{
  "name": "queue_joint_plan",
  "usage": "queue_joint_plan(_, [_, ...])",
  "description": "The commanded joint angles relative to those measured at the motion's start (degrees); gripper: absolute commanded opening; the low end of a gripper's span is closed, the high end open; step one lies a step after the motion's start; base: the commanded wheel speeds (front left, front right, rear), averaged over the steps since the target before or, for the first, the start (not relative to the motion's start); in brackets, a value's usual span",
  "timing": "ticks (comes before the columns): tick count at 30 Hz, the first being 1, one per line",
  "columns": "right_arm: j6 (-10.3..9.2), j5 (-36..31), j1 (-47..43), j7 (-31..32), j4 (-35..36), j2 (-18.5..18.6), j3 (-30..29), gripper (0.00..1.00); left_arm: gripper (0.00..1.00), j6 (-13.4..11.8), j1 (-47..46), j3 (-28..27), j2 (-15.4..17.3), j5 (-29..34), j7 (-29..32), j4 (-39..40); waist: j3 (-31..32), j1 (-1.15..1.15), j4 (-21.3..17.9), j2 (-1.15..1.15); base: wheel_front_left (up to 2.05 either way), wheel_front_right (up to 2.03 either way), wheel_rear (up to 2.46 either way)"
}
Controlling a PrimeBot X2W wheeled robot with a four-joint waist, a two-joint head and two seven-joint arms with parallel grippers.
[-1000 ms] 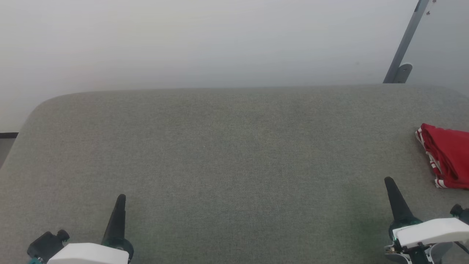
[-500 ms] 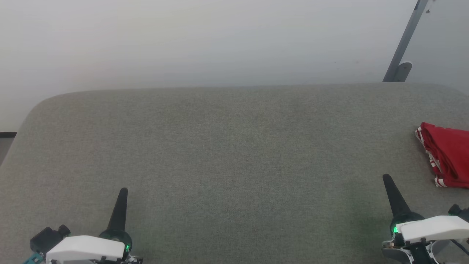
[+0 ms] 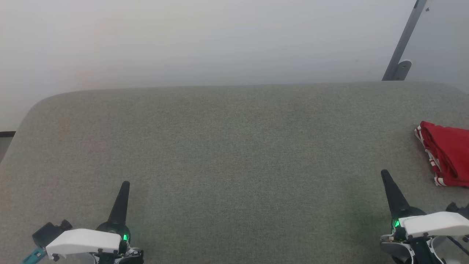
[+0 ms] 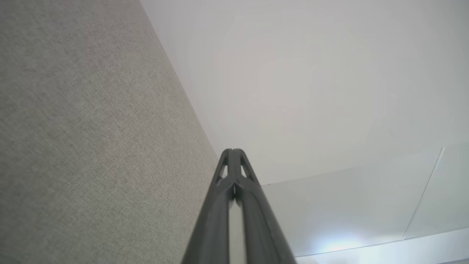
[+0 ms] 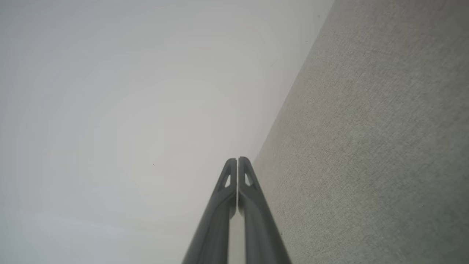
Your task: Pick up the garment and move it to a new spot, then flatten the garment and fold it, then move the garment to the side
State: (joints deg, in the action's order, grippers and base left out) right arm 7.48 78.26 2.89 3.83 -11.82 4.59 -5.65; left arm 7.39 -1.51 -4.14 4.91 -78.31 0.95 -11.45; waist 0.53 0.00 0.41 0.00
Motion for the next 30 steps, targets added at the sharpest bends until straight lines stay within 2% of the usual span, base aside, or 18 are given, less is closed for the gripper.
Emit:
queue_joint_plan(1, [0.03,0.90,1.22,0.22,0.04,-0.11,-0.09,0.00,0.00,0.12,-1.18,-0.36,0.04,-0.88,0.35,0.06,-0.01,0.00,0.00,0.00,0.00,0.00,0.00])
queue_joint_plan(30, [0.02,11.97,3.30,2.50,-1.95,-1.57,-0.87,0.00,0.00,0.16,-4.42,-1.09,-0.94,-12.89,4.08,-2.20,-0.56,0.00,-0.33,0.00,0.00,0.00,0.00])
